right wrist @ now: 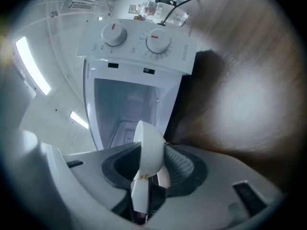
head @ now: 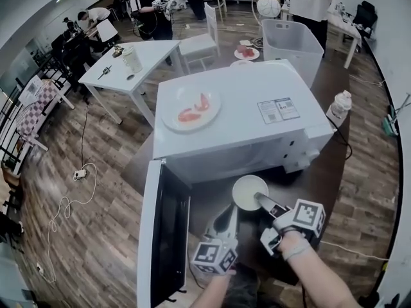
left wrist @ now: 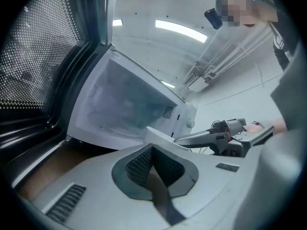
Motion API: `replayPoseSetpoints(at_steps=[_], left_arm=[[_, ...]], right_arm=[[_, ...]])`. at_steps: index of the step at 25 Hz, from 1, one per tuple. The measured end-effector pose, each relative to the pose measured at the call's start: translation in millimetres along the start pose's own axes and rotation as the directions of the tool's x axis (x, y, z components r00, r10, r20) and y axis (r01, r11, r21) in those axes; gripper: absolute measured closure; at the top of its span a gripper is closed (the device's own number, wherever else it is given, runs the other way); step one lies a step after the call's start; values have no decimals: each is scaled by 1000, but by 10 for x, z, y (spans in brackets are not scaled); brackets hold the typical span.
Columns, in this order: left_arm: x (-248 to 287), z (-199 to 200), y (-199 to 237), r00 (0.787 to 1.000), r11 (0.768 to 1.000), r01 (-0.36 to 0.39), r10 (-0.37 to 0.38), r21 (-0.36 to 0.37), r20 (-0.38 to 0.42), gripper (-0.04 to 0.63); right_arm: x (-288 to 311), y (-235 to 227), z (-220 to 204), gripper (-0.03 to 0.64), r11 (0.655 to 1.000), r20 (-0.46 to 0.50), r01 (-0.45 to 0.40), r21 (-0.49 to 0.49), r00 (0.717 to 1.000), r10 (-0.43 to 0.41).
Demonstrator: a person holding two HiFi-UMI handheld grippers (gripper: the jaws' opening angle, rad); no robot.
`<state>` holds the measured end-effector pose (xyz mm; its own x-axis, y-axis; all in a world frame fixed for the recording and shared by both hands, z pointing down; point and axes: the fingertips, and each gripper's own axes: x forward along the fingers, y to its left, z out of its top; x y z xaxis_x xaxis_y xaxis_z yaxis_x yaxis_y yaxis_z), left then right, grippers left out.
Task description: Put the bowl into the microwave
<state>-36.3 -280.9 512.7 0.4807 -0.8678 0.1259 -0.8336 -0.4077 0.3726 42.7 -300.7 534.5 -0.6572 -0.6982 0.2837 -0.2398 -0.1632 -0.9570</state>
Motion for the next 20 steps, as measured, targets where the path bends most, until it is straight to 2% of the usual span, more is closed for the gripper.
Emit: replayPoseSetpoints(at_steps=[7, 20], left_arm=[[117, -14, 102, 1000, 1000, -7, 7, 2, -11, 583], [280, 10, 213, 999, 999, -10, 12, 50, -34, 583]], right_arm=[[220, 42, 77, 472, 1000, -1, 9, -6, 1000, -9], [608, 178, 175, 472, 1000, 14, 12, -8, 1000, -12]])
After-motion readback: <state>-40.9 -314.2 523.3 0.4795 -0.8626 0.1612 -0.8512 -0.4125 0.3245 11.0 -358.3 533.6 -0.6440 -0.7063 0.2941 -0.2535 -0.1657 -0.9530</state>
